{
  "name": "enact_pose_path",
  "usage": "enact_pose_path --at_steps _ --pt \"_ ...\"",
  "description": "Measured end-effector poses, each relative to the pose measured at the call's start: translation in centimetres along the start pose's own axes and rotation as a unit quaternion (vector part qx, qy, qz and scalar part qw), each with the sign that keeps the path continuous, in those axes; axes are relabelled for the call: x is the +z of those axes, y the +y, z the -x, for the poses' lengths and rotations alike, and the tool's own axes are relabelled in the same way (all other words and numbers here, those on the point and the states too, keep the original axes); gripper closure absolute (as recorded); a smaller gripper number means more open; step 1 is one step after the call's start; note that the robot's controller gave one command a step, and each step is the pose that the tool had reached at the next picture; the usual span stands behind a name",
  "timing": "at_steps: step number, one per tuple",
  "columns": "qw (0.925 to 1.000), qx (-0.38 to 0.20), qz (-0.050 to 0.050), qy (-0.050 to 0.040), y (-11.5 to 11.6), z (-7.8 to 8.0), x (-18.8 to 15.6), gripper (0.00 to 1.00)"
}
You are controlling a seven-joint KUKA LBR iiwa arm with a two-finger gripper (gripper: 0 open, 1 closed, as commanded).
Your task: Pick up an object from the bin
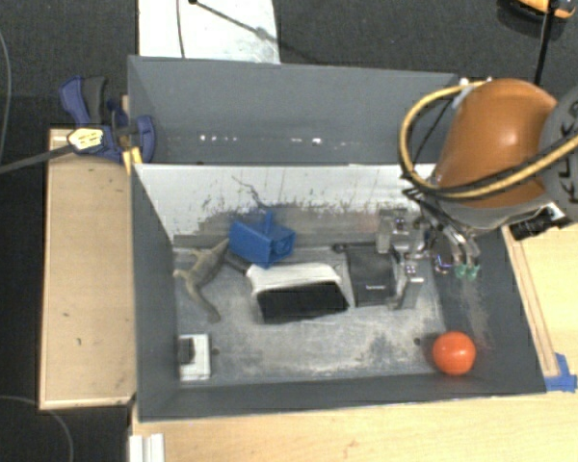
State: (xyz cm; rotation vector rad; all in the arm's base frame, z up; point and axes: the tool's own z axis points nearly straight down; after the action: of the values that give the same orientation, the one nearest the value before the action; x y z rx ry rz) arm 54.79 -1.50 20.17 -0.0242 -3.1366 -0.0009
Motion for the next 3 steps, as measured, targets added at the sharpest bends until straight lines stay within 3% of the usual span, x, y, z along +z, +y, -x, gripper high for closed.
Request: enact_pose_path --at_steps 1,2,3 --pt "1.0000 0.000 0.000 -0.0041 0.0 0.2 -0.4 0.00" --pt "1.0000 0.001 -0.001 -0.0084 3.0 1.5 2.7 0.00" --pt "0.9987 -0.051 0.002 -0.0042 4.4 2.7 7.8 0.00"
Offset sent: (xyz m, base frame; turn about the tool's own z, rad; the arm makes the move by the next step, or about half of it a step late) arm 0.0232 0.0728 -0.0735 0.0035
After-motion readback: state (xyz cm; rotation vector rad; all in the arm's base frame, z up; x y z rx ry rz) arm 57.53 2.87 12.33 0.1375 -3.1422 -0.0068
